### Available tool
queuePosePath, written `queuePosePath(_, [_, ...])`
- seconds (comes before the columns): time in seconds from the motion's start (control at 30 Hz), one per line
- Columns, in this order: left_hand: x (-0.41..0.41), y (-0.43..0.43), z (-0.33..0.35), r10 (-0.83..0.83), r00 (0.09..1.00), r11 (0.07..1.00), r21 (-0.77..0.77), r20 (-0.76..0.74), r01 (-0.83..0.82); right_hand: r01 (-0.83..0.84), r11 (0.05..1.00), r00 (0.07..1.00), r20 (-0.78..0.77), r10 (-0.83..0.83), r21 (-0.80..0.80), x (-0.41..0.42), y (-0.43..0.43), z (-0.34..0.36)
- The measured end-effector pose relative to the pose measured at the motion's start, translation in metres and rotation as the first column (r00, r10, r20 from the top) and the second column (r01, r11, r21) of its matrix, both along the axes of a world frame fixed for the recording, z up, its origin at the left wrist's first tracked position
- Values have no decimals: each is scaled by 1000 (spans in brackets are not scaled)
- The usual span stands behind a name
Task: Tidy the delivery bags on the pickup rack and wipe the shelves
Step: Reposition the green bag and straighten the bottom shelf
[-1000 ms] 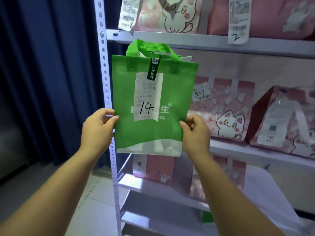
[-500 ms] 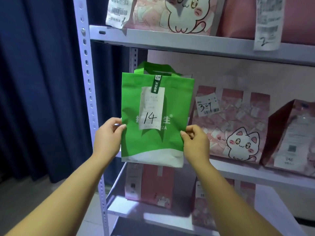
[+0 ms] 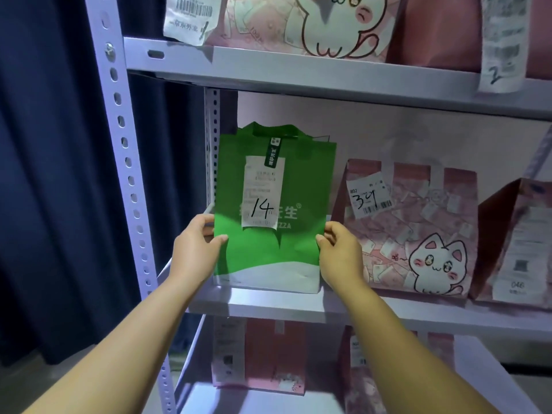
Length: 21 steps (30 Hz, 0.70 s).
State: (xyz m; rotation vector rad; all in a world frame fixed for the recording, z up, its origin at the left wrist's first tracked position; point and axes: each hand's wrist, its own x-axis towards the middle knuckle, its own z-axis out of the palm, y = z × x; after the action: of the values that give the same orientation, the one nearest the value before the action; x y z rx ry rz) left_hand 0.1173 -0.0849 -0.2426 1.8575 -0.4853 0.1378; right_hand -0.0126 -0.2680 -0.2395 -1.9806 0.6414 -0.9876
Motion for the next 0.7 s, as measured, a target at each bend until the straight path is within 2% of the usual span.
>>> queuePosePath(0.23, [1, -1, -1, -14, 998, 1000, -20, 69, 15, 67, 998, 998, 15, -68, 20, -2, 5, 1])
queuePosePath(0.5, [-10, 11, -8, 12, 983, 999, -35, 184, -6, 122, 991, 983, 128, -129, 63, -30, 11, -2])
queuePosePath(0.7, [-47, 21, -13, 38, 982, 999, -31, 184, -33, 16, 1000, 993, 116, -16, 1, -68, 13, -6])
